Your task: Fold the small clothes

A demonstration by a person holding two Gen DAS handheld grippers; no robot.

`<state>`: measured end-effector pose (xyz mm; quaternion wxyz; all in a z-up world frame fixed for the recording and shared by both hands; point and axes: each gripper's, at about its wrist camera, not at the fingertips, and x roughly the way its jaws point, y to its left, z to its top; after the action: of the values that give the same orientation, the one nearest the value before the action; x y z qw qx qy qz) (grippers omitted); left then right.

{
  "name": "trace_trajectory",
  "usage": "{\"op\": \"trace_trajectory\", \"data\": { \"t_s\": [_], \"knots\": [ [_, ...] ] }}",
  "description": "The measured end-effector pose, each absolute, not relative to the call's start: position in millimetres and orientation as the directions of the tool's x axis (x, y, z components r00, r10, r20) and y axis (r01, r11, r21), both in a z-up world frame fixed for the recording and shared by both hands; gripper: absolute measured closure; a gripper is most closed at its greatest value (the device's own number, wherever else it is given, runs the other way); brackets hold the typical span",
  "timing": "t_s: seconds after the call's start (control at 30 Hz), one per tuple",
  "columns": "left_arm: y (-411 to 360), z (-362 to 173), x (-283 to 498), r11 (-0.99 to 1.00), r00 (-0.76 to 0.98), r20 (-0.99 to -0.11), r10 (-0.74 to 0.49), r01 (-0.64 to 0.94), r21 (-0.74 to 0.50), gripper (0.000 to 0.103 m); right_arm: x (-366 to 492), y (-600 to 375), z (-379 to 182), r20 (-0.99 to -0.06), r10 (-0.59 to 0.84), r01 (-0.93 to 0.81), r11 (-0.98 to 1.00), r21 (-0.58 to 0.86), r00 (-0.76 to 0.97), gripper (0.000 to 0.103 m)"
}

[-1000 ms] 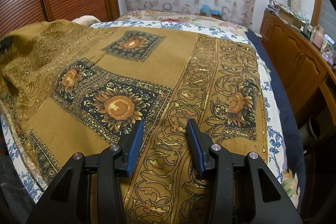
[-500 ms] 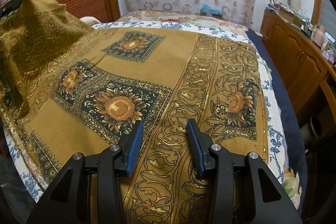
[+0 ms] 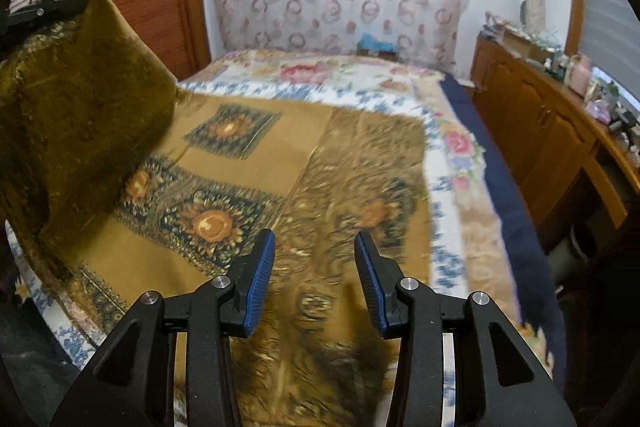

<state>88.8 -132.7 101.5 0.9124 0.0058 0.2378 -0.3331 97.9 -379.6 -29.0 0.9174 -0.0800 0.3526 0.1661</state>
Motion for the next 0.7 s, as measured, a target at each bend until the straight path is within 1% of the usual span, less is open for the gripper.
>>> {"op": "trace_trajectory", "data": {
  "t_s": [0.07, 0.13, 0.17, 0.2, 0.23, 0.27, 0.3, 0.43, 0.7],
  "knots": [
    [-146.8, 100.7, 91.2, 0.756, 0.632, -0.458, -0.625, 0.636, -0.153, 0.101, 95.3, -385.3, -20.6, -0.657, 0.235, -0.345, 0.938, -0.041, 0.716, 0.061],
    [-160.5, 92.8, 98.2, 0.728, 0.576, -0.500, -0.647, 0.663, -0.177, 0.096, 93.9, -391.6, -14.2, -0.641, 0.228, -0.331, 0.943, -0.043, 0.733, 0.061],
    [-164.3, 86.3, 101.2, 0.727, 0.559, -0.525, -0.642, 0.662, -0.184, 0.091, 93.0, -395.3, -12.1, -0.636, 0.227, -0.325, 0.945, -0.039, 0.738, 0.061],
    [-166.7, 79.9, 103.8, 0.727, 0.545, -0.545, -0.636, 0.660, -0.189, 0.089, 93.6, -397.0, -10.6, -0.633, 0.224, -0.317, 0.948, -0.036, 0.741, 0.061],
    [-167.3, 75.7, 104.4, 0.726, 0.538, -0.553, -0.636, 0.661, -0.192, 0.082, 93.5, -399.9, -10.3, -0.633, 0.221, -0.313, 0.949, -0.035, 0.742, 0.061],
    [-167.4, 70.4, 103.9, 0.725, 0.532, -0.560, -0.635, 0.660, -0.196, 0.069, 94.3, -399.9, -9.8, -0.632, 0.215, -0.308, 0.951, -0.039, 0.745, 0.061],
    [-166.0, 67.1, 102.9, 0.731, 0.535, -0.564, -0.629, 0.654, -0.195, 0.066, 94.3, -400.3, -9.5, -0.632, 0.214, -0.307, 0.951, -0.040, 0.745, 0.061],
    [-152.2, 56.5, 95.9, 0.762, 0.560, -0.574, -0.597, 0.621, -0.186, 0.062, 95.7, -395.8, -8.9, -0.631, 0.229, -0.319, 0.947, -0.031, 0.741, 0.061],
    [-98.6, 36.3, 92.4, 0.860, 0.664, -0.573, -0.480, 0.486, -0.157, 0.061, 107.4, -360.0, -23.8, -0.668, 0.316, -0.427, 0.904, -0.004, 0.674, 0.061]
  ]
}}
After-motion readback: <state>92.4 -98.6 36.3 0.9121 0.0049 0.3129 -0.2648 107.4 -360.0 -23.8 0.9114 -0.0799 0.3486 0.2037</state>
